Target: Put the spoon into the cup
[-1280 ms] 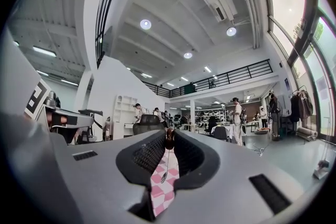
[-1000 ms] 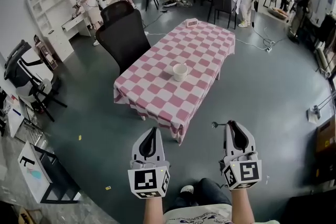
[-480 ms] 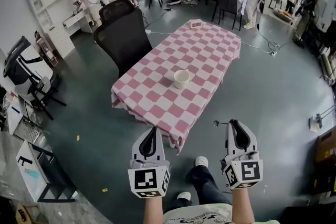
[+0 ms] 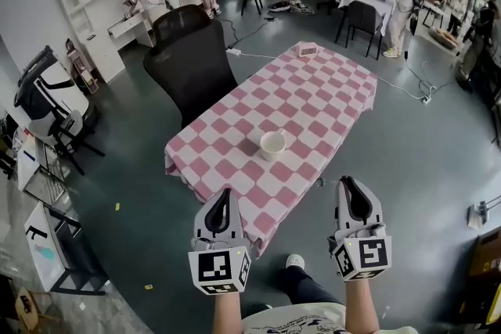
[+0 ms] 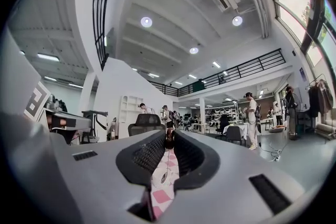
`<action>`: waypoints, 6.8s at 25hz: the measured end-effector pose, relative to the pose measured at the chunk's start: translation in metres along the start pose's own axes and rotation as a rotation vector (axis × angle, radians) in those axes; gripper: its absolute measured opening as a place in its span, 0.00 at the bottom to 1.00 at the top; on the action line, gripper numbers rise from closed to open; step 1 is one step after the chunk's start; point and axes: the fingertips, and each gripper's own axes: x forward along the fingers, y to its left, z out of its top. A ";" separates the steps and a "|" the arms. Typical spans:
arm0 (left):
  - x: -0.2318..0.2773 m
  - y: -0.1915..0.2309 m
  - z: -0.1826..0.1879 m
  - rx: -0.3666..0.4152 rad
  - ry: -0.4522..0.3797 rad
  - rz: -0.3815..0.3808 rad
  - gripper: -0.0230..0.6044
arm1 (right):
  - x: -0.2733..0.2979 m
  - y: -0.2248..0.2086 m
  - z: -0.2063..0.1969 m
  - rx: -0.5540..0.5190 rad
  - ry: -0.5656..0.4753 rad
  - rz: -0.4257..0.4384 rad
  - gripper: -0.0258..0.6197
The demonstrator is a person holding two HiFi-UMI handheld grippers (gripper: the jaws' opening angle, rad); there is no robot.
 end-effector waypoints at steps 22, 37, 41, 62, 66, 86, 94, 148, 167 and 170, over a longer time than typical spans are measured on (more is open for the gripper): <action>0.145 -0.024 -0.011 0.007 0.060 0.126 0.06 | 0.148 -0.087 -0.027 0.044 0.022 0.164 0.13; 0.226 0.026 -0.051 -0.040 0.139 0.127 0.06 | 0.240 -0.071 -0.069 0.049 0.104 0.201 0.13; 0.250 0.044 -0.059 -0.041 0.154 0.120 0.06 | 0.271 -0.061 -0.080 0.049 0.126 0.217 0.13; 0.316 0.104 -0.134 -0.112 0.291 0.124 0.06 | 0.361 -0.019 -0.179 0.090 0.324 0.280 0.13; 0.320 0.107 -0.147 -0.123 0.313 0.123 0.06 | 0.366 -0.010 -0.199 0.084 0.368 0.292 0.13; 0.325 0.122 -0.192 -0.156 0.386 0.134 0.06 | 0.374 0.020 -0.275 0.104 0.516 0.344 0.13; 0.326 0.125 -0.199 -0.158 0.398 0.136 0.06 | 0.377 0.025 -0.289 0.093 0.545 0.366 0.13; 0.284 0.092 -0.050 -0.052 0.130 0.180 0.06 | 0.345 -0.056 -0.094 0.037 0.129 0.165 0.10; 0.257 0.061 0.025 0.002 -0.022 0.167 0.06 | 0.306 -0.071 -0.016 0.013 -0.011 0.153 0.06; 0.254 0.056 0.031 0.010 -0.039 0.162 0.06 | 0.302 -0.071 -0.010 0.009 -0.024 0.157 0.06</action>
